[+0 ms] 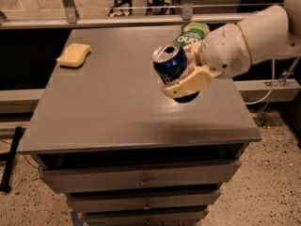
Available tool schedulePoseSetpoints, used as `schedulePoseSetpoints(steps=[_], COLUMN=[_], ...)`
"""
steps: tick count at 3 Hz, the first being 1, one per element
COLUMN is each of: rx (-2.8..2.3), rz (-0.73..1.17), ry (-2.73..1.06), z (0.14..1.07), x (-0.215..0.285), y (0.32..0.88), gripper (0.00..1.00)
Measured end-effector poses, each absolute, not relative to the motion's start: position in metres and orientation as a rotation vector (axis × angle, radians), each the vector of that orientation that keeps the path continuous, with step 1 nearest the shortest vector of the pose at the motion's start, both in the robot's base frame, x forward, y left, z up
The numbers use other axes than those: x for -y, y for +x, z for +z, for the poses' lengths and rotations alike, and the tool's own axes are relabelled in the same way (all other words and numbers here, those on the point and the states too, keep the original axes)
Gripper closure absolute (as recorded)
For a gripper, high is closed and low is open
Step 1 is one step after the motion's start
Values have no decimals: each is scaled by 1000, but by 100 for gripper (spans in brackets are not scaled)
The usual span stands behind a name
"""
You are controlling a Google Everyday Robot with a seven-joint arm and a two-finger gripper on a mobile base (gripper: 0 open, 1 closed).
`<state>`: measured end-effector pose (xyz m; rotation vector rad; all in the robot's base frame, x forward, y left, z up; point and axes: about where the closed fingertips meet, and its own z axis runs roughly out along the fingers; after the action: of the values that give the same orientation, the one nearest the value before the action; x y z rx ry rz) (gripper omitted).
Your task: Knock pepsi can over
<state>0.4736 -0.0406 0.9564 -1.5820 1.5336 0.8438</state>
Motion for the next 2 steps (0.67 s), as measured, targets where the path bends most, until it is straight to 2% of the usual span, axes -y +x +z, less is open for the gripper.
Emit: schedulePoseSetpoints(steps=[2], rx=[-2011], rz=[631], ry=[-1846], z=[937], x=[101], y=[486], gripper=[100])
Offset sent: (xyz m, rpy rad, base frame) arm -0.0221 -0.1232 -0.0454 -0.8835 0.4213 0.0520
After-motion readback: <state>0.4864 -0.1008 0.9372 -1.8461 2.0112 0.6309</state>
